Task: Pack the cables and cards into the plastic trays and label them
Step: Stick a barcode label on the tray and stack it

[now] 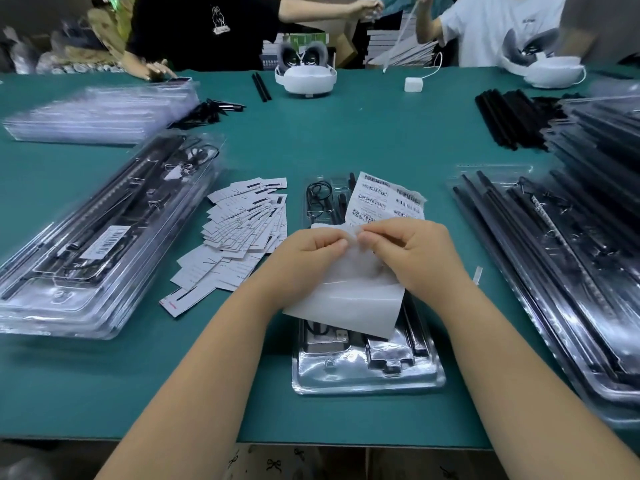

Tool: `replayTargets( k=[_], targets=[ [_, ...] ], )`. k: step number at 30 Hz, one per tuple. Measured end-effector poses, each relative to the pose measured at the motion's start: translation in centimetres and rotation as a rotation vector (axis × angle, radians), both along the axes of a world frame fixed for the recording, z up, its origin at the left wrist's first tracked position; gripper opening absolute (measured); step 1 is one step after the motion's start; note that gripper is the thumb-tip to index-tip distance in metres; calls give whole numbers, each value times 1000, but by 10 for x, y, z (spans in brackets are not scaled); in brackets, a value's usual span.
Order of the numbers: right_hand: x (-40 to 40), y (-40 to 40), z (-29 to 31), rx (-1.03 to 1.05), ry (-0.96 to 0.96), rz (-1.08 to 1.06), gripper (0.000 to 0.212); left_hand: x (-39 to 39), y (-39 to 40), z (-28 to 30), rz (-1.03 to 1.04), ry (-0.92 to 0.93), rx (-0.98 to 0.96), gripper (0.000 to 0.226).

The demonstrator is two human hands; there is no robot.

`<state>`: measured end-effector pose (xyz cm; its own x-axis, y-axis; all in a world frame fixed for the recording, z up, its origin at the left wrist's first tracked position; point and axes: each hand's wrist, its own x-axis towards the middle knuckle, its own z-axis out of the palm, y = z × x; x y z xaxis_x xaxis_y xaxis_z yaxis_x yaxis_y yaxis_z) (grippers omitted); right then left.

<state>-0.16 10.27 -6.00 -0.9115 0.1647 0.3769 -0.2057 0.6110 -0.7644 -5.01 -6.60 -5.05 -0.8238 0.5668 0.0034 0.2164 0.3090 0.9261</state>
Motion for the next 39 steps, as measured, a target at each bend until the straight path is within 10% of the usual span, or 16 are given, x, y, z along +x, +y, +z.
replayTargets(
  k=[8, 14, 18, 25, 39],
  targets=[
    [-7, 11, 0, -497, -28, -201, 30, -7, -2, -3, 208, 108, -51, 24],
    [-9, 17, -2, -684, -16, -328, 17, -20, -11, -11, 450, 379, -498, 34],
    [-9, 17, -1, -703, -14, -314, 11, -25, -14, -16, 451, 276, -594, 66],
    [-7, 18, 1, -776, -30, -283, 10, -27, -18, -6, 580, 345, -317, 40],
    [-4, 13, 2, -710, -34, -251, 18, -33, -50, 2, 806, 487, -824, 50]
  ],
)
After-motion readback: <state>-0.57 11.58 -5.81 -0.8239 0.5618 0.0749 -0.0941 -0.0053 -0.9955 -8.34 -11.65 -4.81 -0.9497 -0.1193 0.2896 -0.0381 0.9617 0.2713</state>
